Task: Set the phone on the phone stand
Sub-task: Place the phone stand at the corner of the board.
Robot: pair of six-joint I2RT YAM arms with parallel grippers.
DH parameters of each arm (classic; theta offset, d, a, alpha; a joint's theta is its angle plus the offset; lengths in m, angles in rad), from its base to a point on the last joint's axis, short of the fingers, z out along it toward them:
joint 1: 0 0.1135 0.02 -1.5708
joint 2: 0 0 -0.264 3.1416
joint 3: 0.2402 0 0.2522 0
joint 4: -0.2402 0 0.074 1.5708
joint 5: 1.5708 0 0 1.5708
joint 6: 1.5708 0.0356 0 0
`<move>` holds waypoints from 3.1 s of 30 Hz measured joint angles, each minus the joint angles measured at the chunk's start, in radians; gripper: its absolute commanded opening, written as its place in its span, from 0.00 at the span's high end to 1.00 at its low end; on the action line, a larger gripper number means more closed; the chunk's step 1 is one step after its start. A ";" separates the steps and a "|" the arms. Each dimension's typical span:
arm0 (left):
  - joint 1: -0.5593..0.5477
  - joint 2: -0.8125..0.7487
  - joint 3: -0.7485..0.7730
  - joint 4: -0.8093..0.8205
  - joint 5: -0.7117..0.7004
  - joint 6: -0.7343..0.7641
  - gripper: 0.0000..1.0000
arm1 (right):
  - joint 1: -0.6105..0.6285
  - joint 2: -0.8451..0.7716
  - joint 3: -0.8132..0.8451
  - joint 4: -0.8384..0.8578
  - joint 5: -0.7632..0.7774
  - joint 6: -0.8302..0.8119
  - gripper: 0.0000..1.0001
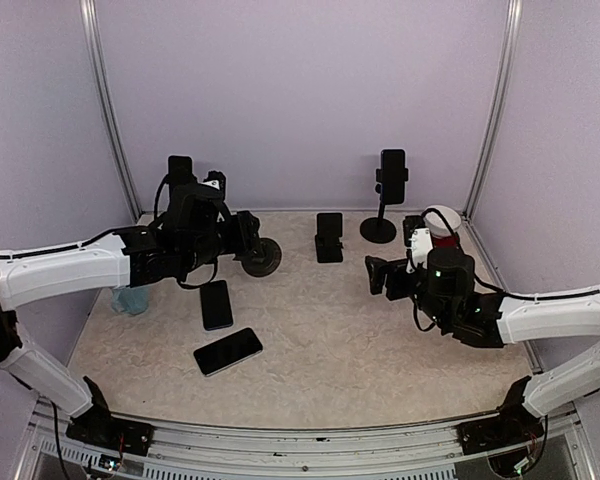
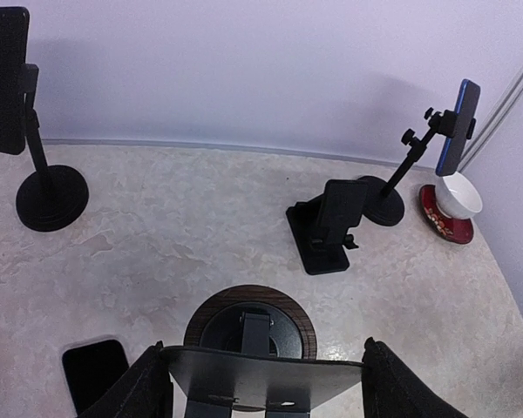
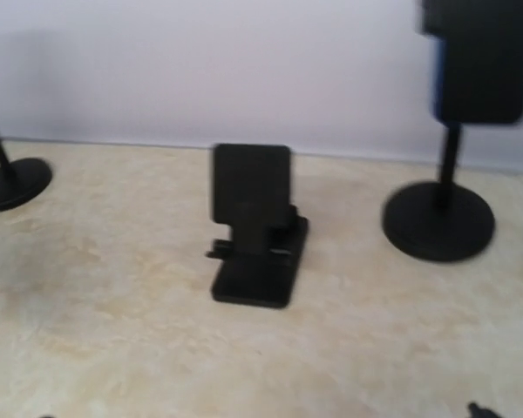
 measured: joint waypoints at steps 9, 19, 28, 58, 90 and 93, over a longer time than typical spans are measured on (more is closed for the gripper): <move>0.117 0.194 0.174 -0.048 0.074 0.086 0.50 | -0.046 -0.087 -0.089 0.006 0.014 0.107 0.00; 0.196 0.428 0.431 -0.117 0.136 0.156 0.50 | -0.059 -0.131 -0.133 0.047 0.027 0.130 0.00; 0.228 0.595 0.610 -0.179 0.166 0.188 0.50 | -0.063 -0.133 -0.139 0.067 0.030 0.132 0.00; 0.308 0.839 0.881 -0.321 0.222 0.151 0.46 | -0.066 -0.113 -0.142 0.092 -0.007 0.132 0.00; 0.312 0.813 0.801 -0.264 0.251 0.079 0.01 | -0.066 -0.104 -0.142 0.092 -0.032 0.132 0.00; 0.312 0.763 0.698 -0.204 0.287 0.081 0.01 | -0.066 -0.104 -0.142 0.092 -0.035 0.132 0.00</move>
